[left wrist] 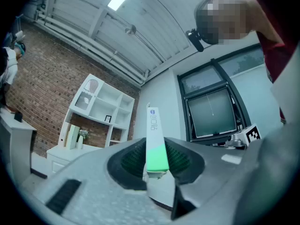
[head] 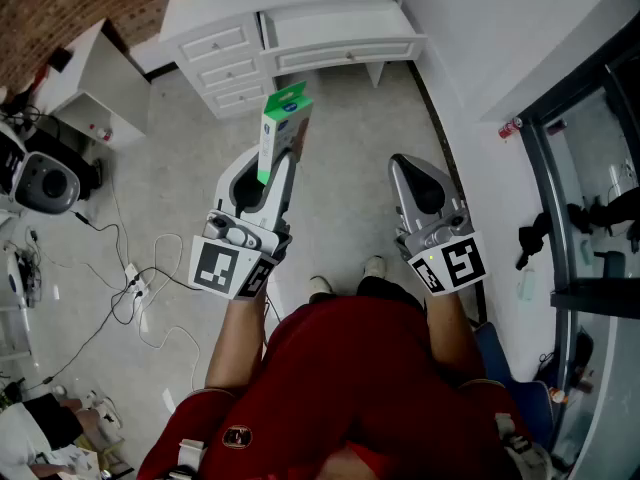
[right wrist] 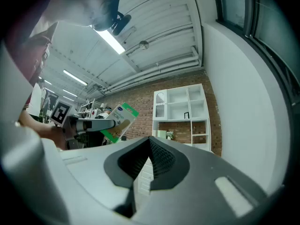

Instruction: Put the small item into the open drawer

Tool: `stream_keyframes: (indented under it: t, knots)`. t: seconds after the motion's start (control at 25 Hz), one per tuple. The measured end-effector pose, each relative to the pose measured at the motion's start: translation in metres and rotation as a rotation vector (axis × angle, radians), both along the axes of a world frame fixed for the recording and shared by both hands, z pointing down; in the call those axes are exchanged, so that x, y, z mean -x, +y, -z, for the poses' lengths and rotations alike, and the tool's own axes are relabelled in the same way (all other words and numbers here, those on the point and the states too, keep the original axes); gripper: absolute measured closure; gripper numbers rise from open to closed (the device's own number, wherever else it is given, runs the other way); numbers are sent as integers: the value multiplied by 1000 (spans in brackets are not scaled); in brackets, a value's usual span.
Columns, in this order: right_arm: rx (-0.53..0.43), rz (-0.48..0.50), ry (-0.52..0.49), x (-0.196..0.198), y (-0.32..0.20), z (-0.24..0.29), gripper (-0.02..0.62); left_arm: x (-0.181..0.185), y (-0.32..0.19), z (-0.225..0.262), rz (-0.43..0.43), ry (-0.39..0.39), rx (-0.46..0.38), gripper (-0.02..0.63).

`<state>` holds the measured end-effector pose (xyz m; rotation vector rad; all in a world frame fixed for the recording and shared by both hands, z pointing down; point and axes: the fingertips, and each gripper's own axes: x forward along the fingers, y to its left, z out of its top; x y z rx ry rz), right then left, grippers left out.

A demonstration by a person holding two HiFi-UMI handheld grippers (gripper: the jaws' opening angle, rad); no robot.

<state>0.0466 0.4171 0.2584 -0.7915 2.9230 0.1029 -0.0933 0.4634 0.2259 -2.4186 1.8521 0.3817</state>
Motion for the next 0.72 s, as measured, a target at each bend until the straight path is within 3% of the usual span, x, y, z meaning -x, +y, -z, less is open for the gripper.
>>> stream_keyframes:
  t: [0.56,0.72]
  knots:
    - [19,-31,21,-5,-5,-19,583,8,-1,-22,-8,20,-6,514]
    - [33,-38,9,4,-35,-31,583,19,-30,-31,-5,16,19,514]
